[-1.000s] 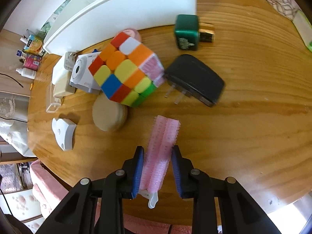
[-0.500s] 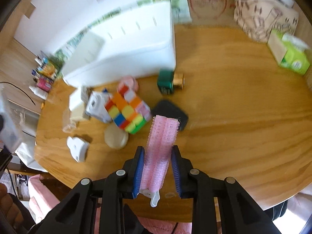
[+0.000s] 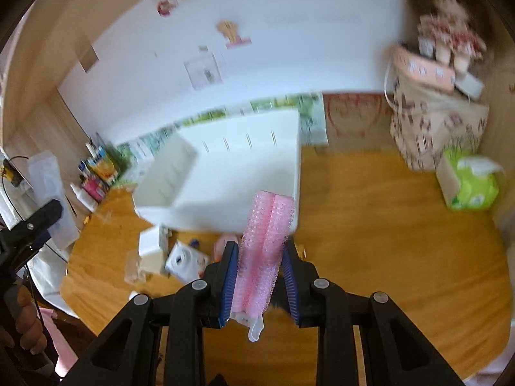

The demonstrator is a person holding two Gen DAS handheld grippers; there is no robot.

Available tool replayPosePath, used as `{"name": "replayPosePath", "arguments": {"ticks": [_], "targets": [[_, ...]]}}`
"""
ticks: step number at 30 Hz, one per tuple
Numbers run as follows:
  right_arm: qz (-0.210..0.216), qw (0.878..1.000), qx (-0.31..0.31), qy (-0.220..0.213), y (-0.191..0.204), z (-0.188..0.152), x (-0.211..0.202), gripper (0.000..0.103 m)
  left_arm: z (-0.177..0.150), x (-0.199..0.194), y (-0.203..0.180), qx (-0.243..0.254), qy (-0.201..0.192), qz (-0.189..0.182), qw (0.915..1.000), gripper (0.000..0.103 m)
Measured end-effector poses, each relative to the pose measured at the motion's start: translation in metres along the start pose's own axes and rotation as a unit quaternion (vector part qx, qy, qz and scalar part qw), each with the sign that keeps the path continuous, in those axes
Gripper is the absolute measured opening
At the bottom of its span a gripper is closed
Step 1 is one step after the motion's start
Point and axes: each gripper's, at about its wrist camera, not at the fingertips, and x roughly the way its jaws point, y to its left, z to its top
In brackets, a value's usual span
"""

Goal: Organize rigid objects
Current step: 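Lift the floss box with the left tool while the right tool lifts the pink rollers, then drop the floss box and pink rollers into the white tray with both tools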

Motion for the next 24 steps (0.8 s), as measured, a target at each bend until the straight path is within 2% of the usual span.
{"name": "replayPosePath", "arguments": {"ticks": [9, 15, 24], "targets": [[0.014, 0.995, -0.05, -0.08, 0.02, 0.028, 0.009, 0.028, 0.021, 0.023, -0.004, 0.045, -0.03, 0.012, 0.9985, 0.079], [0.032, 0.986, -0.094, -0.133, 0.036, 0.038, 0.021, 0.028, 0.035, 0.048, -0.004, 0.044, -0.037, 0.01, 0.9983, 0.079], [0.05, 0.973, -0.134, -0.183, 0.048, 0.047, 0.055, 0.028, 0.055, 0.091, 0.004, 0.025, -0.03, -0.001, 0.9993, 0.079]]}}
